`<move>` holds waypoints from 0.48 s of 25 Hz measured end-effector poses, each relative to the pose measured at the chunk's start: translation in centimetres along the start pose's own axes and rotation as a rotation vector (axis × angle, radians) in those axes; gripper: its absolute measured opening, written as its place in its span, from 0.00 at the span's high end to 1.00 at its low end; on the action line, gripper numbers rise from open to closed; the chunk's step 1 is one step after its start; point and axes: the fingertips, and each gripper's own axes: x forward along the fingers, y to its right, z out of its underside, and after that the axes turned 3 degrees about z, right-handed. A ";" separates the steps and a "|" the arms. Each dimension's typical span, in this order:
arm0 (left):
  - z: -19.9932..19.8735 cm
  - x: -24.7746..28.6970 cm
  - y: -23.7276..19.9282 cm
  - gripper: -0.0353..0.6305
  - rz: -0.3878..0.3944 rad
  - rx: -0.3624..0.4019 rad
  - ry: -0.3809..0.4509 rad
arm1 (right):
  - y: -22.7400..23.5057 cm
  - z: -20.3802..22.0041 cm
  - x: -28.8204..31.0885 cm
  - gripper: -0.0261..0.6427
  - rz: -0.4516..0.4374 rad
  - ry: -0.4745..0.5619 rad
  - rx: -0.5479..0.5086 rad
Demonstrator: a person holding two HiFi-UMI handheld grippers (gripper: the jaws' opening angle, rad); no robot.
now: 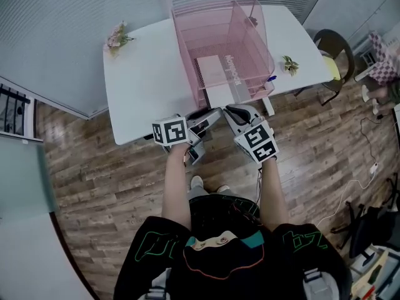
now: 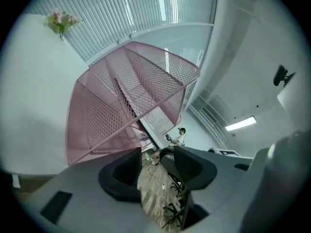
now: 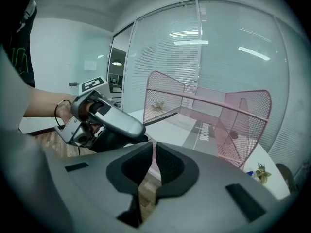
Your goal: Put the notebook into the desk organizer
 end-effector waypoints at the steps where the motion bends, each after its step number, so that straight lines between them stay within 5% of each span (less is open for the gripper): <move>1: -0.1 -0.2 -0.2 0.64 -0.009 0.013 -0.001 | 0.3 0.0 0.3 0.92 0.011 -0.007 -0.003; 12: -1.5 -1.9 1.0 0.95 0.010 0.147 0.021 | 3.2 -1.3 3.4 0.92 0.117 -0.052 -0.001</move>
